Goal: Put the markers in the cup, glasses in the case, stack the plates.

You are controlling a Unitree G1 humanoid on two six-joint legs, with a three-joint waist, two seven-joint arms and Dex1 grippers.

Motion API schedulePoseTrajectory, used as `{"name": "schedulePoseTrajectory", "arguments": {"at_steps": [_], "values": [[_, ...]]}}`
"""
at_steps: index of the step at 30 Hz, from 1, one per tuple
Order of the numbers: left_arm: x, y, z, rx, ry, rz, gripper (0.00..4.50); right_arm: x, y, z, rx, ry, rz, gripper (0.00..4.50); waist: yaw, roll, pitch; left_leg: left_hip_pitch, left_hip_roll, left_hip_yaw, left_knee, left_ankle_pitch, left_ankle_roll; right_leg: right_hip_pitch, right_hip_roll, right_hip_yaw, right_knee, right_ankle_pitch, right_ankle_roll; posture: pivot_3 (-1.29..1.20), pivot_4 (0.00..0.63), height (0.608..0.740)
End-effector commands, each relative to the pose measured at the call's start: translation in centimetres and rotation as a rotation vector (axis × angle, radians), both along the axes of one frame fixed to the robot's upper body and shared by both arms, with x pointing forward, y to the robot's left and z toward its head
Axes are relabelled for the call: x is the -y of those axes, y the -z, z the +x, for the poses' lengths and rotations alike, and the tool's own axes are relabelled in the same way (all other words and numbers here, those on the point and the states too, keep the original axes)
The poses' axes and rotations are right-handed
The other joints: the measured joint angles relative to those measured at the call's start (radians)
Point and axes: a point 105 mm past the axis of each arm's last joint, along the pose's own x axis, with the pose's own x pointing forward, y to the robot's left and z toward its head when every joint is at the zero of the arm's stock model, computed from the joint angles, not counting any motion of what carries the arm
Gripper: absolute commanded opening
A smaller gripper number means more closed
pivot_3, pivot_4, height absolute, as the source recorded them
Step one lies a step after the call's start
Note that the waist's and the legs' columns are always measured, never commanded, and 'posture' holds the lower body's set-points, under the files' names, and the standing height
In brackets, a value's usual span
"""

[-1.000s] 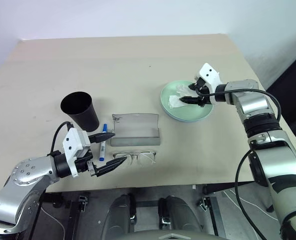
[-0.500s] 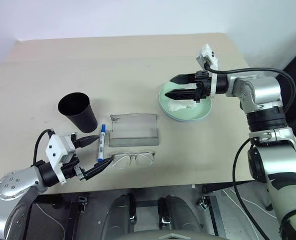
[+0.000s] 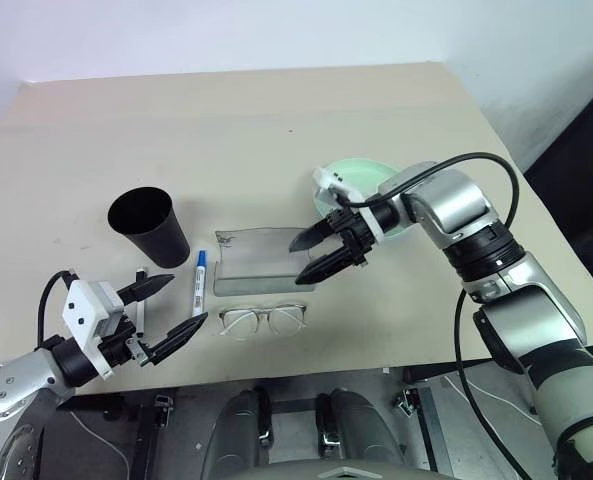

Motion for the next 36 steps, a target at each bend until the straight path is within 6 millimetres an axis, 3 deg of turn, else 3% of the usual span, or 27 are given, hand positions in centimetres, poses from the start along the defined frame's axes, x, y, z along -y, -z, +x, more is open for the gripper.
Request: {"name": "schedulePoseTrajectory", "arguments": {"at_steps": [1, 22, 36], "values": [[-0.3, -0.4, -0.4, 0.032, -0.005, 0.022, 4.5, -1.0, -1.0, -0.8, 0.025, -0.106, -0.041, 4.48, -0.001, 0.0, 0.0, -0.001, 0.0, 0.0, 0.0, 0.0, 0.0, -0.001, 0.0, 0.0, 0.0, 0.0, 0.0, 0.0, 0.15, 0.715], [0.7, 0.2, 0.5, 0.037, 0.039, 0.03, 4.5, -5.6, 2.0, -2.4, 0.01, -0.241, -0.165, 4.48, -0.005, 0.0, 0.0, -0.002, -0.001, 0.0, -0.001, 0.0, 0.0, -0.003, -0.001, 0.0, 0.0, 0.001, -0.001, 0.0, 0.15, 0.715], [1.3, 0.8, 0.2, 0.025, 0.042, 0.033, 4.5, -5.7, 4.0, -4.3, -0.017, -0.327, -0.259, 4.48, -0.023, 0.0, 0.0, -0.002, -0.001, 0.0, -0.001, 0.0, 0.0, -0.002, -0.001, 0.0, 0.0, 0.001, -0.001, 0.0, 0.15, 0.715]]}}
